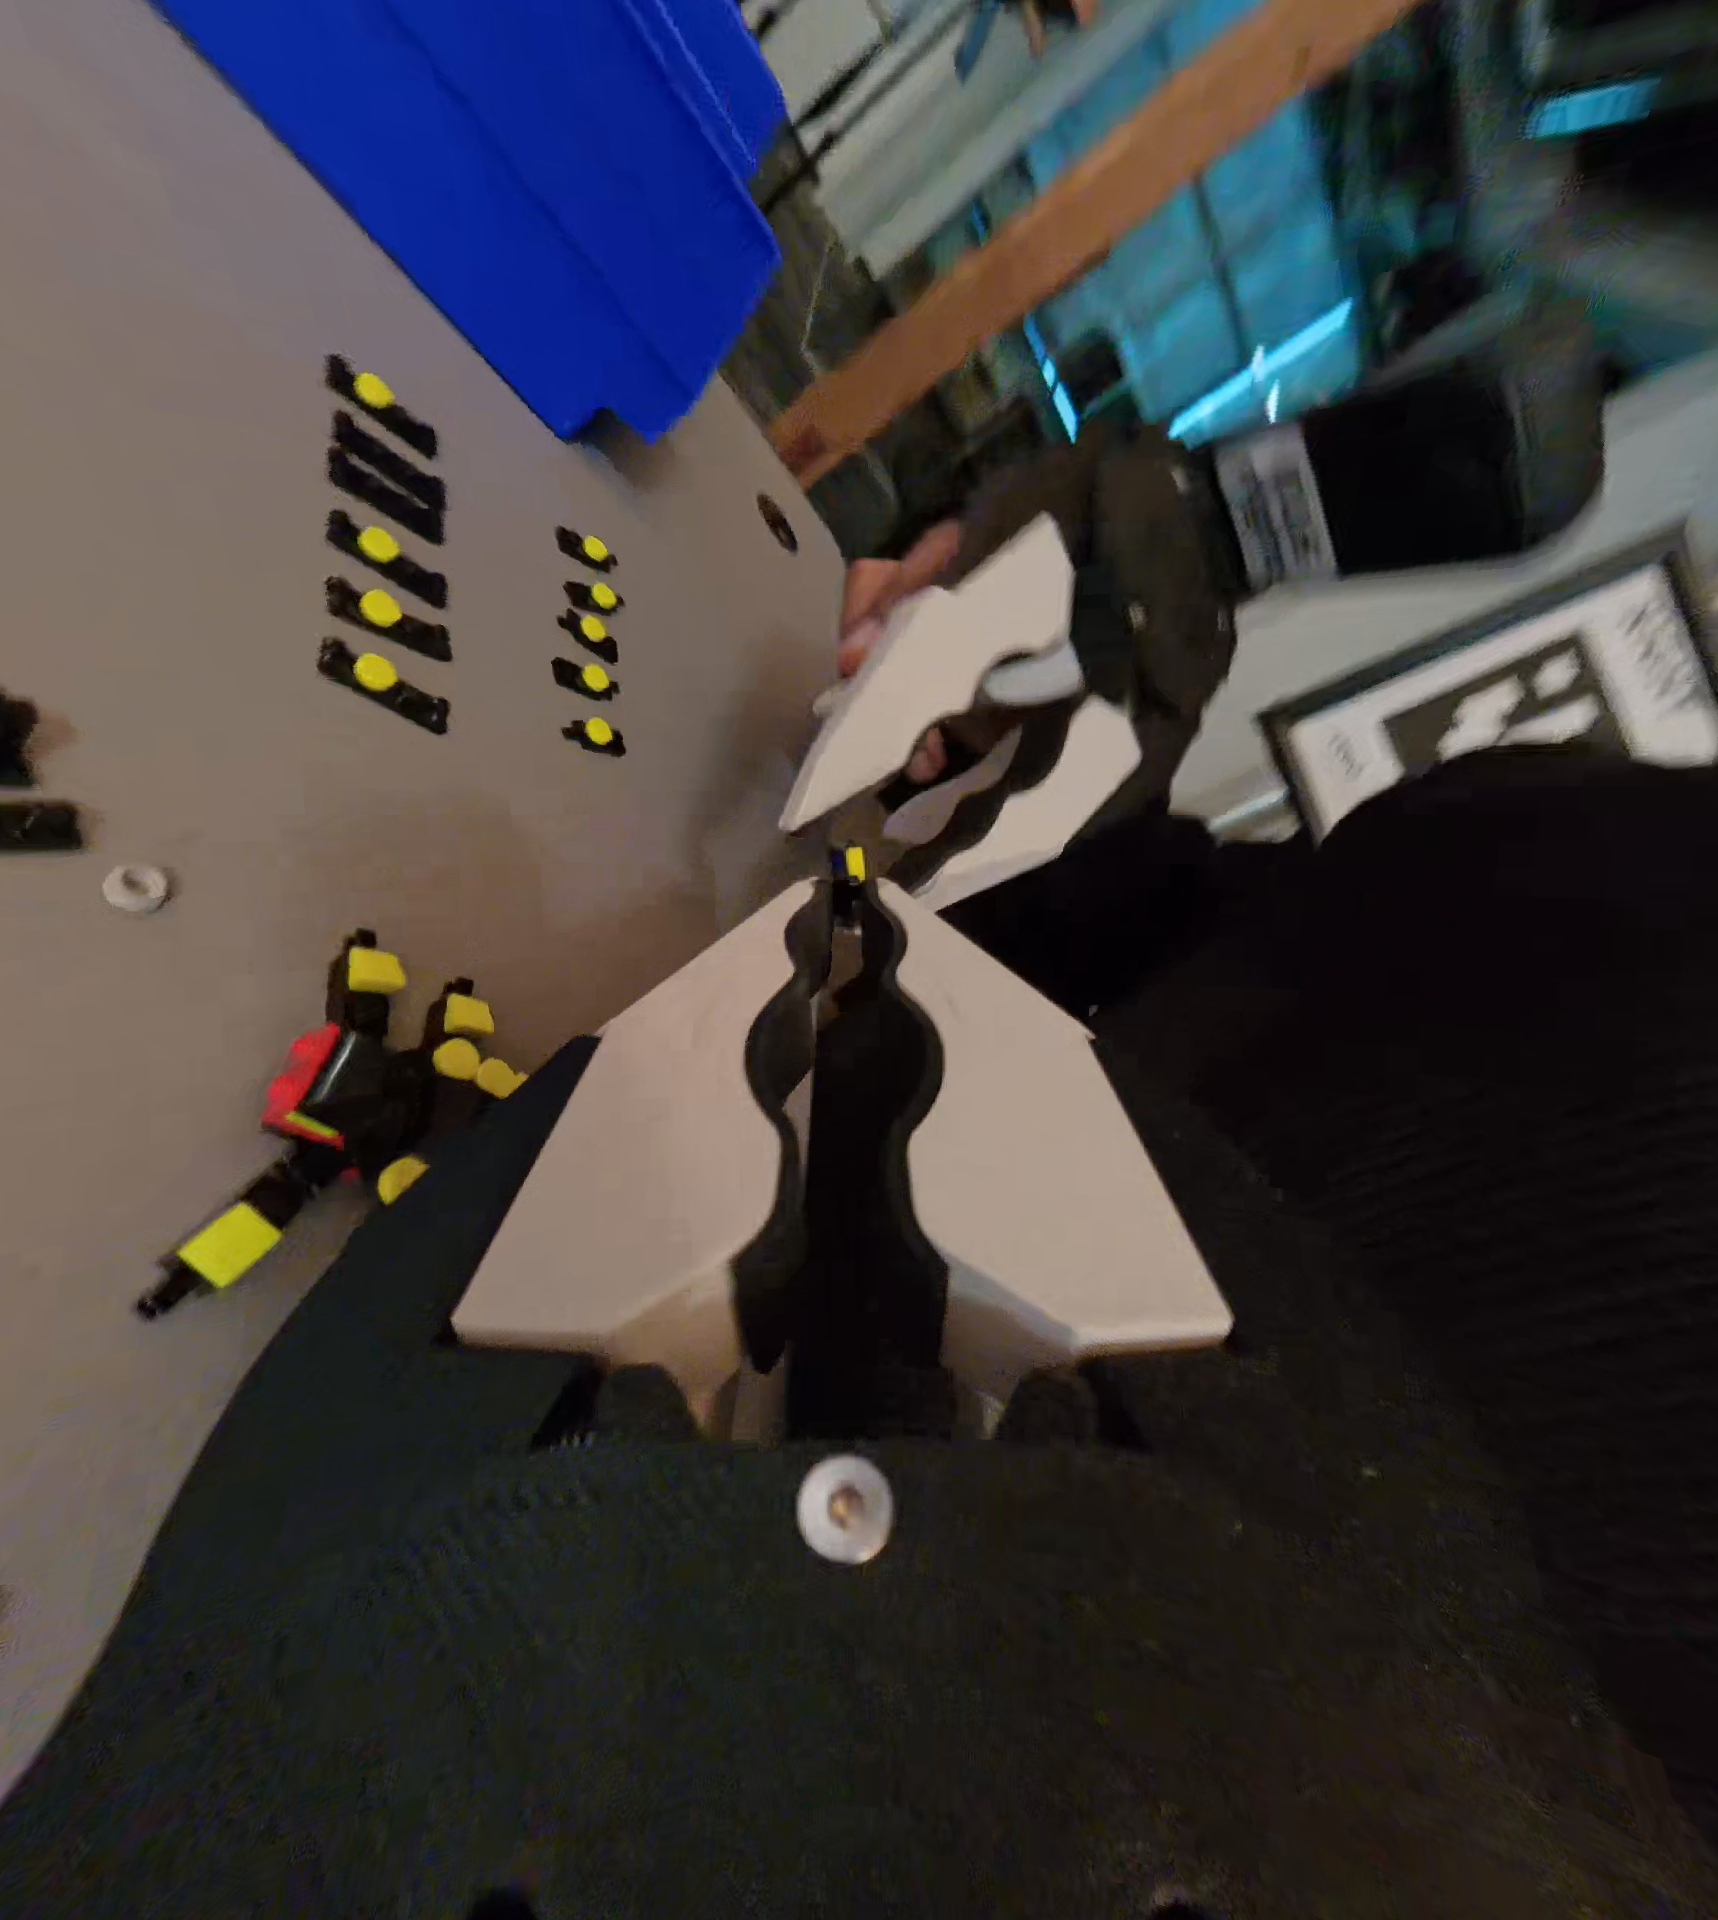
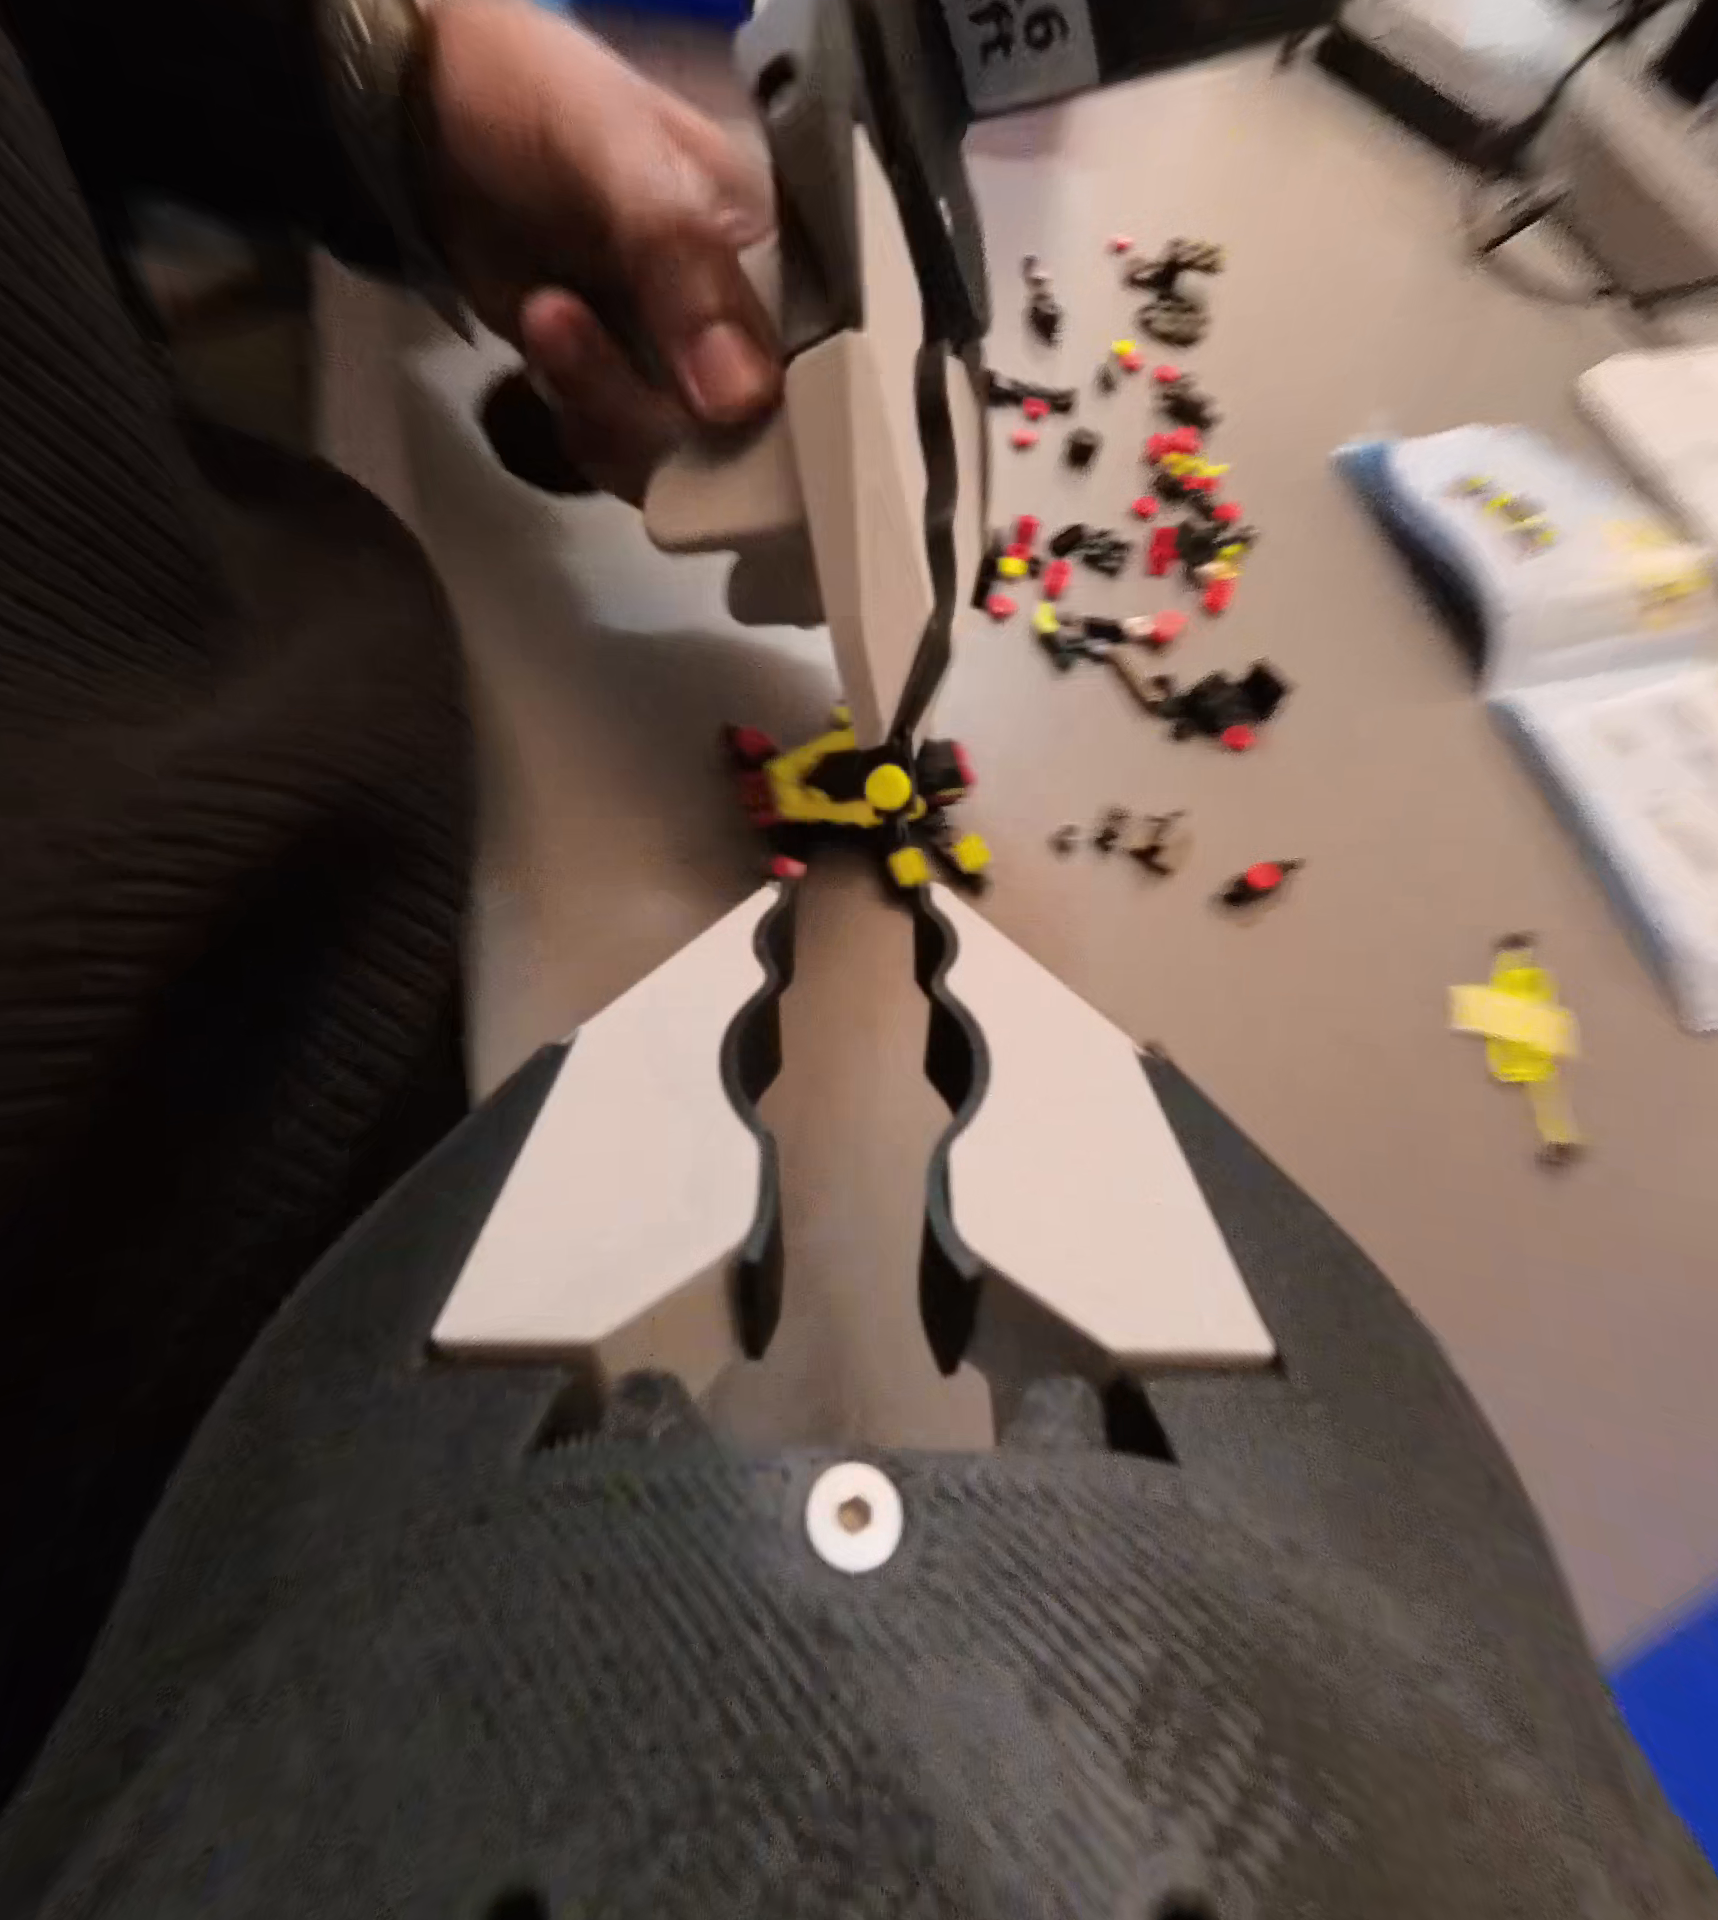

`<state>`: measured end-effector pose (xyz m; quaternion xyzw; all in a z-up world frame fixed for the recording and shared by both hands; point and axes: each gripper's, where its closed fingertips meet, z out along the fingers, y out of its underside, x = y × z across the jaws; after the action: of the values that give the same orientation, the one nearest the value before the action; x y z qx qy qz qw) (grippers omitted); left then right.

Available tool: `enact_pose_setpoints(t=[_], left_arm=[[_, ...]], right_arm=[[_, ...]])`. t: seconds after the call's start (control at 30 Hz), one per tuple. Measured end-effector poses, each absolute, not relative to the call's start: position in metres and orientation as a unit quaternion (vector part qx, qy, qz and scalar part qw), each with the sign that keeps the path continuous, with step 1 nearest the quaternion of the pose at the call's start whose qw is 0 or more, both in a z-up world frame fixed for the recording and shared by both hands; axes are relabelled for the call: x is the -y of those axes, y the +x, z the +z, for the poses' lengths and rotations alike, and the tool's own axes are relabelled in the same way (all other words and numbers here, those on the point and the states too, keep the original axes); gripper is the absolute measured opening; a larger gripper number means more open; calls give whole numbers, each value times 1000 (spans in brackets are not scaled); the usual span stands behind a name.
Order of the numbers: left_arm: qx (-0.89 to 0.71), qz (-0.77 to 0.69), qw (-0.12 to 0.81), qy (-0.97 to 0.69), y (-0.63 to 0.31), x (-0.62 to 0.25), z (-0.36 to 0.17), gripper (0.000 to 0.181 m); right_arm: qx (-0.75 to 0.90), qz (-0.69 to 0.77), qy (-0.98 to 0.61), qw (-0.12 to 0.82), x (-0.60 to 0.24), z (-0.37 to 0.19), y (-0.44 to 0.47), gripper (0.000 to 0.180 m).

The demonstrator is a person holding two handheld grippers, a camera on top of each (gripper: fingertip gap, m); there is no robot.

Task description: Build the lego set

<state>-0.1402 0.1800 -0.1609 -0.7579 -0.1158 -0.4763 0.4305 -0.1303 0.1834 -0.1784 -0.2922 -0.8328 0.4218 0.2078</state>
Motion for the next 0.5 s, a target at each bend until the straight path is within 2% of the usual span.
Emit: enact_pose_setpoints(t=[0.1, 0.17, 0.3, 0.4, 0.5], left_arm=[[174, -504, 416, -737, -148, -182, -167, 1], [183, -510, 407, -736, -147, -182, -170, 1], [171, -498, 403, -749, -141, -182, -173, 1], [167, -500, 399, -750, -138, -181, -174, 1], [165, -495, 396, -755, -137, -181, -177, 1]], right_arm=[[851, 329, -238, 332, -190, -178, -141, 16], [858, 296, -222, 357, -188, -181, -143, 17], [862, 295, -230, 341, -183, -187, -144, 16], [861, 304, -234, 333, -180, -187, -144, 6], [863, 307, -241, 321, -180, -190, -143, 6]])
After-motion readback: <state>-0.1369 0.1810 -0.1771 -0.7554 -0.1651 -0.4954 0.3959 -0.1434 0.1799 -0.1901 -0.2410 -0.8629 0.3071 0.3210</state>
